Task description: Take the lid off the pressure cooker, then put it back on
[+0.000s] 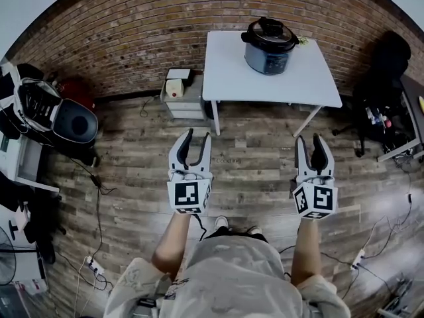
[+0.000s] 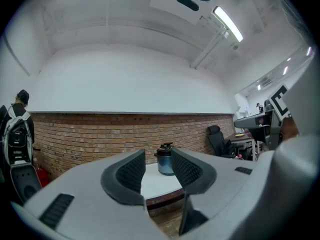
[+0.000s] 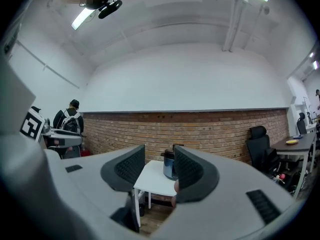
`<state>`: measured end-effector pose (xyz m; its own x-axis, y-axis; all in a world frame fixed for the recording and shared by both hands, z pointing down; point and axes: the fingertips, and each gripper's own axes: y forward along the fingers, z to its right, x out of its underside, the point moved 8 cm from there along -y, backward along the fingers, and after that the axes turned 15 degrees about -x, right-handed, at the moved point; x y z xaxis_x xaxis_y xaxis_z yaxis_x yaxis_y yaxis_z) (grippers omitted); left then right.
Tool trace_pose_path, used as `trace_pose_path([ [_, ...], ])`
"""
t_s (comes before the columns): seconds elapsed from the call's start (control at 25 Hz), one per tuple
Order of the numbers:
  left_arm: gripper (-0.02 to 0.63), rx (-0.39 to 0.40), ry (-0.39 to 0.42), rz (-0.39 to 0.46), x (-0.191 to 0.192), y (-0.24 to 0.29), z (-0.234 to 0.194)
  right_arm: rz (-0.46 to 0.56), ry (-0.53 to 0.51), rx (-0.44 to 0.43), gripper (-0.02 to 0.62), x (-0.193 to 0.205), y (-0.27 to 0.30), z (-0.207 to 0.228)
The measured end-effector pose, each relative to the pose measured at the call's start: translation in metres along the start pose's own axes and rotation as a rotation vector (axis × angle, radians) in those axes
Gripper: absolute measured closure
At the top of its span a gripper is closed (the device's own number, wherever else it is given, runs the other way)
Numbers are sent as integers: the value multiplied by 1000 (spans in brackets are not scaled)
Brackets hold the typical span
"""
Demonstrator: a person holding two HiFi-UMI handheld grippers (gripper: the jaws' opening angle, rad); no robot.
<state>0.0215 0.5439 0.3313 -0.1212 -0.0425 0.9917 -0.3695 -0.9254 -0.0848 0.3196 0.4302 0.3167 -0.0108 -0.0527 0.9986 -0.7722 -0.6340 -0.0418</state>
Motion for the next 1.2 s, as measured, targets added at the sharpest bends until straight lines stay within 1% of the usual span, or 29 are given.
trace_pose_path([
  [0.08, 400, 1, -1, -8, 4, 3, -9, -10, -12, 7, 387, 1, 5, -7],
  [0.28, 371, 18, -18, -12, 13, 10, -26, -1, -18, 47, 350, 0, 13, -18],
  [0.48, 371, 37, -26, -13, 19, 21, -37, -16, -19, 73, 345, 4, 21, -23],
  [0.68, 371, 50, -32, -20, 26, 33, -35, -25, -18, 86, 344, 10, 27, -18],
  [0.96, 371, 56, -20, -26, 35, 73, -19, -24, 1, 87, 342, 28, 56, 19],
  [1.2, 371, 55, -1, -36, 39, 134, 11, -28, 11, 80, 342, 41, 94, 74],
])
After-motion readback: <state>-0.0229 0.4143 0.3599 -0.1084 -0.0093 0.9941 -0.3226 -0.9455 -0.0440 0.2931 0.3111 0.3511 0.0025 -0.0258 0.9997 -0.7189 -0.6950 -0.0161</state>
